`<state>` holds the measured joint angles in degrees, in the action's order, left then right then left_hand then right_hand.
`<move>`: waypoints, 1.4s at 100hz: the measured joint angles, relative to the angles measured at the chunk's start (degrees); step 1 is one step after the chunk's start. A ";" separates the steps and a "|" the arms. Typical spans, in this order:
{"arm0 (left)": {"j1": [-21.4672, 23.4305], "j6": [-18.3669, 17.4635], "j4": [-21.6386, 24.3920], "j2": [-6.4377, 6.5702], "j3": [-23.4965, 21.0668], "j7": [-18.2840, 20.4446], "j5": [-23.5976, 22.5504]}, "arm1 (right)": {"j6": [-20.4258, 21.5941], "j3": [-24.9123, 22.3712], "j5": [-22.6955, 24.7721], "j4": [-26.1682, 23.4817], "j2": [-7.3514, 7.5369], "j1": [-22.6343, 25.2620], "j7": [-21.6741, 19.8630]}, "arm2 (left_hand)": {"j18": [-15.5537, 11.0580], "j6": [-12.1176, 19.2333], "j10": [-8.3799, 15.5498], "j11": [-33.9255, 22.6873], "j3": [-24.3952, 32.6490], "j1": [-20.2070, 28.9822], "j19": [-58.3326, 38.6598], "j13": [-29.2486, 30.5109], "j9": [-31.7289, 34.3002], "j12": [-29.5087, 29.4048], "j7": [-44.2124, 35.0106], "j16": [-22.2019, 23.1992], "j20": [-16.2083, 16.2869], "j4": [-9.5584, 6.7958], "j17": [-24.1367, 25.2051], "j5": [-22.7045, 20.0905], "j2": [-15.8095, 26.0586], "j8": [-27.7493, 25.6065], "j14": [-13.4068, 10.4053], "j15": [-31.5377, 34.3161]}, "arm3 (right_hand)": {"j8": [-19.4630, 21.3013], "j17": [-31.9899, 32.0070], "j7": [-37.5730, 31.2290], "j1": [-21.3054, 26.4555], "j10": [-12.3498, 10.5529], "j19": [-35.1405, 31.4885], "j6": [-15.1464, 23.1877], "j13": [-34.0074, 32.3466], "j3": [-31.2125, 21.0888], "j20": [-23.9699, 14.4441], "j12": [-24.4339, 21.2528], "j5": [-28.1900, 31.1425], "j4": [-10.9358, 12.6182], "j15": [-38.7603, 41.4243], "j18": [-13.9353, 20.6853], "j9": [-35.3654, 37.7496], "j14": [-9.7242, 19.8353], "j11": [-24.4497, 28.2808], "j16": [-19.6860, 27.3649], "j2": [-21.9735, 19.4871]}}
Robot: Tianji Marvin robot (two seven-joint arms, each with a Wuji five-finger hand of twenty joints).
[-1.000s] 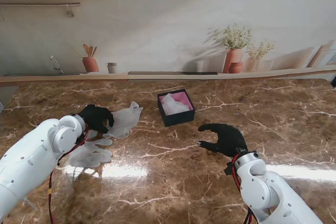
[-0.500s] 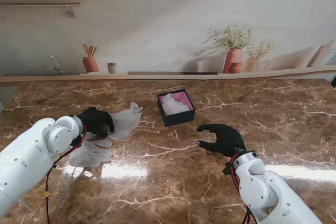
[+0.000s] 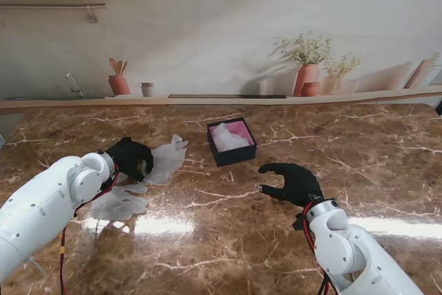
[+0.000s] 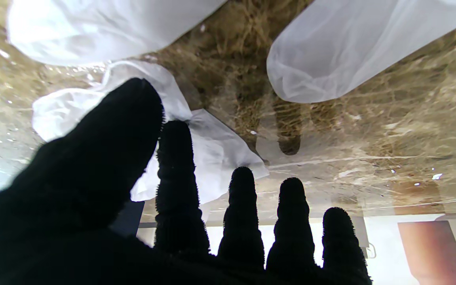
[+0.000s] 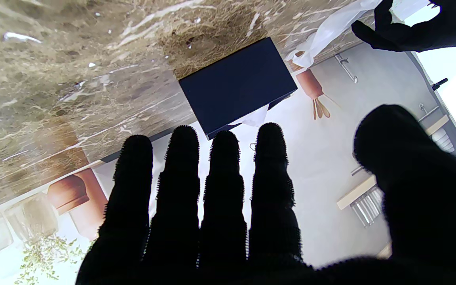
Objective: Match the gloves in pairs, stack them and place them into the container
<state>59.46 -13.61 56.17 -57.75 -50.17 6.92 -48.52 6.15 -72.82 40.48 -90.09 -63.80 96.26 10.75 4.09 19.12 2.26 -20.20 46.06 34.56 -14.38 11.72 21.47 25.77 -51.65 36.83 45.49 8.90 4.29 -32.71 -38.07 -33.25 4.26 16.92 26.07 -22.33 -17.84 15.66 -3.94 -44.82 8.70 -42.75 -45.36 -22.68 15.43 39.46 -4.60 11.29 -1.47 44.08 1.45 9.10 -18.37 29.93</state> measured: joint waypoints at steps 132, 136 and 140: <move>7.00 -2.67 4.78 -1.36 -7.86 0.11 1.80 | 1.07 4.22 0.69 0.36 -0.30 -2.19 2.51 | -1.36 -8.84 1.20 -0.11 -28.19 13.16 -6.23 6.23 8.46 2.38 0.43 1.76 0.85 -2.24 -0.21 -1.49 22.47 -7.48 -1.46 5.01 | 0.25 -2.11 -1.45 0.02 0.66 -4.38 -0.04 -2.15 -4.75 -2.09 2.03 1.15 0.01 3.52 -2.06 2.95 -0.77 2.98 -2.50 -0.11; 6.98 -2.80 4.91 -1.22 -7.87 0.56 1.80 | 1.02 4.21 0.69 0.24 -0.32 -2.11 2.49 | -1.21 -9.84 1.20 0.17 -22.19 7.11 -6.23 6.23 8.07 2.22 1.15 1.76 0.83 -2.16 -0.21 -1.85 19.64 -6.29 -1.46 4.40 | 0.26 -2.11 -1.45 0.02 0.66 -4.38 -0.04 -2.14 -4.75 -2.09 2.03 1.15 0.01 3.52 -2.06 2.95 -0.77 2.99 -2.52 -0.11; 6.88 -2.88 4.93 -1.11 -7.79 0.82 1.82 | 0.98 4.16 0.69 0.10 -0.34 -2.01 2.42 | -0.84 -11.54 1.46 0.41 -17.21 1.50 -6.15 6.23 7.77 2.21 3.38 1.59 0.82 -1.65 -0.21 -1.78 17.27 -4.89 -1.46 4.23 | 0.26 -2.11 -1.45 0.02 0.68 -4.38 -0.04 -2.15 -4.76 -2.09 2.03 1.15 0.01 3.52 -2.07 2.95 -0.77 2.98 -2.52 -0.11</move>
<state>66.33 -16.49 61.10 -58.86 -57.95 7.74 -46.71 7.13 -68.66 41.17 -89.99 -64.14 94.25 13.16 3.25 7.58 3.72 -19.78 28.84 36.06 -20.53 17.95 29.24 27.98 -48.28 38.42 46.30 7.25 4.09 -34.49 -20.80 -38.14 2.80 21.15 26.33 -24.44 -19.29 15.68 -3.26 -49.20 8.67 -44.89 -50.13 -24.77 17.46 40.61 -4.59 14.81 -3.54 47.04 0.68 12.08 -20.89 29.82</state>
